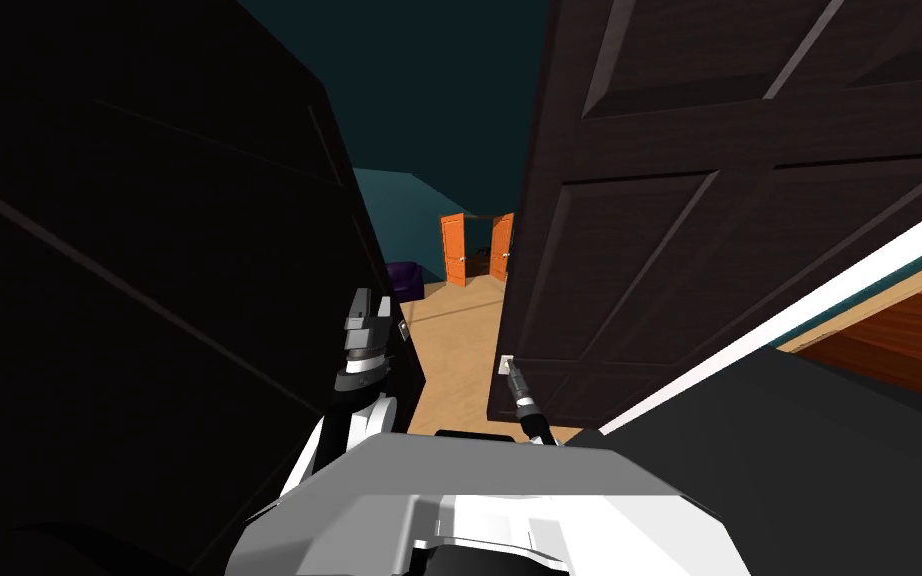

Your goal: Push the door open

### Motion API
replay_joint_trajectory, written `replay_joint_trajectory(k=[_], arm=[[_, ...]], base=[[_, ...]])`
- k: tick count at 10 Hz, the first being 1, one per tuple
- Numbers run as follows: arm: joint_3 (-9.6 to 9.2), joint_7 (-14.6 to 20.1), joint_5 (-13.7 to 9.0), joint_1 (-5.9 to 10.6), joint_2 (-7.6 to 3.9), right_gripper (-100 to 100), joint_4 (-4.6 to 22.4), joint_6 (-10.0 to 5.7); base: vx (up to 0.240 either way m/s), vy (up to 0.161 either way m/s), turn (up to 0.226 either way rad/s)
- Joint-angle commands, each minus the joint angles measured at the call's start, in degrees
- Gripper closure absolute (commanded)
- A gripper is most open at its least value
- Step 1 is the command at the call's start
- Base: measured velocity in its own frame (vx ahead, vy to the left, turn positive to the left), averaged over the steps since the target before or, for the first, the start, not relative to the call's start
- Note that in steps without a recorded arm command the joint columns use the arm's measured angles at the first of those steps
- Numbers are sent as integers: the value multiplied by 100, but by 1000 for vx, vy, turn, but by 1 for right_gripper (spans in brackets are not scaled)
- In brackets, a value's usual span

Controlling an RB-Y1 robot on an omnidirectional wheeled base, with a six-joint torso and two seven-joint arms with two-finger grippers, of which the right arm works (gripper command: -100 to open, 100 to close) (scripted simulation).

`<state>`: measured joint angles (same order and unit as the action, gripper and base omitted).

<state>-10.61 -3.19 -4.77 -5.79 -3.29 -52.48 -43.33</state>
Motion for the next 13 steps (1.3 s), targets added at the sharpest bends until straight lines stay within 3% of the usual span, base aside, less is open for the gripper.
replay_joint_trajectory(k=[1, 4, 5, 7, 10, 13], arm=[[66, -115, -124, 15, -58, 100, -12, -35], [63, -358, -381, 58, -66, 100, 30, -57], [38, -268, -335, 0, -75, -100, -46, -2], [38, -270, -348, -15, -62, -100, -75, 18], [39, -275, -397, -78, 79, -100, -190, 98], [65, -279, -394, -46, 4, -100, -129, 51]], base=[[200, 25, -121], [211, 40, -204], [-53, 94, -125], [-200, 63, -13], [-245, 71, -65], [39, 20, 8]])
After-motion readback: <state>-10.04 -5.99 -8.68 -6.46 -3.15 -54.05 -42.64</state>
